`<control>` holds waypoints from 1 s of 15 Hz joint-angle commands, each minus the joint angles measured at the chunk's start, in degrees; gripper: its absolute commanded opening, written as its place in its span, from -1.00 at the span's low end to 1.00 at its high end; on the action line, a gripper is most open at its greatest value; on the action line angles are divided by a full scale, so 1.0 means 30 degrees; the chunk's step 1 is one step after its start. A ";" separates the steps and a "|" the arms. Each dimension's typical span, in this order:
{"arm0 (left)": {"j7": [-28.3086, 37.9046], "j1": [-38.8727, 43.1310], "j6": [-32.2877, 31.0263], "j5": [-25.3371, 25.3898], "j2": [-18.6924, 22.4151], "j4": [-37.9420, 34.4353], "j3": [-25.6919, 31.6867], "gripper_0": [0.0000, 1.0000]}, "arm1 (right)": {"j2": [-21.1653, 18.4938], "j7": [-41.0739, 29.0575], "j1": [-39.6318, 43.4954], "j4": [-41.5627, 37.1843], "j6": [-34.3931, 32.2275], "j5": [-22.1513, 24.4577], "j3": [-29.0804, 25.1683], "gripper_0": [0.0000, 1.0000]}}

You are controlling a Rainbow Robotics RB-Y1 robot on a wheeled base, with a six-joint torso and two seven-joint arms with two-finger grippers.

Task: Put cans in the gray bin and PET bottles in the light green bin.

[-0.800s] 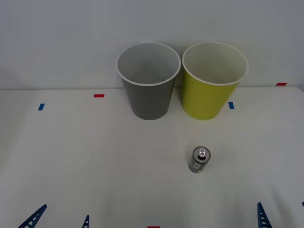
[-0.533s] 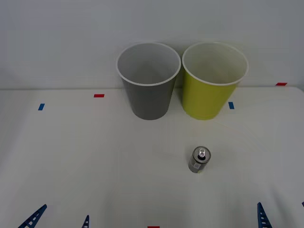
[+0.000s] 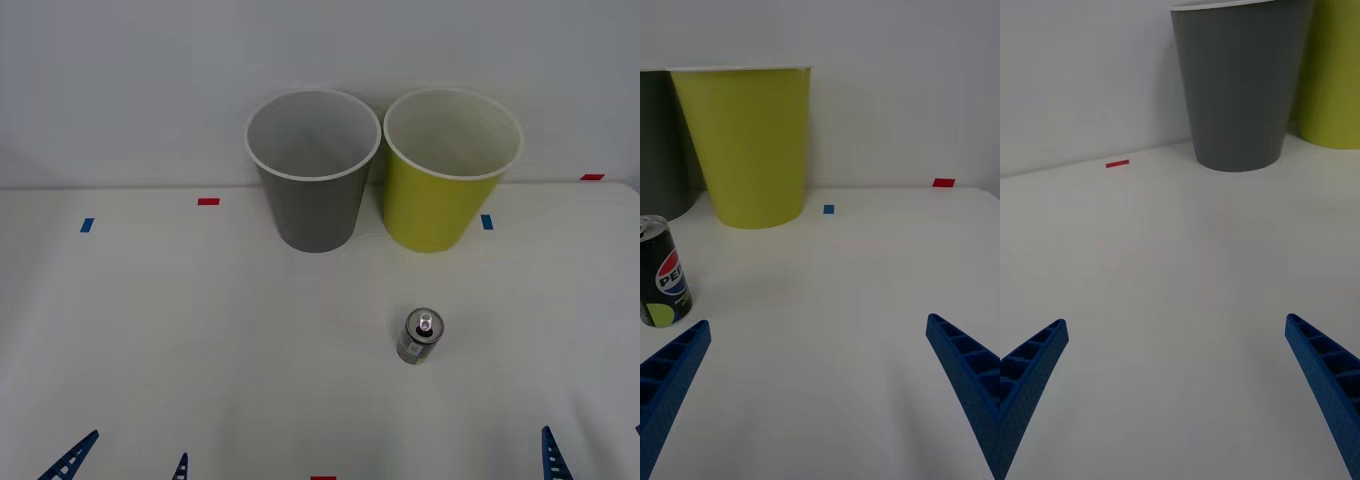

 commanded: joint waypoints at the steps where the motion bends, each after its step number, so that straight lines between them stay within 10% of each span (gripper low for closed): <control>1: 0.0000 0.0000 0.0000 0.0000 0.0000 0.0000 0.0000 1.00 | 0.0000 0.0000 0.0000 0.0000 0.0000 0.0000 0.0000 1.00; 15: 0.0000 0.0000 0.0000 0.0000 0.0000 0.0000 0.0000 1.00 | 0.0000 0.0000 0.0000 0.0000 0.0000 0.0000 0.0000 1.00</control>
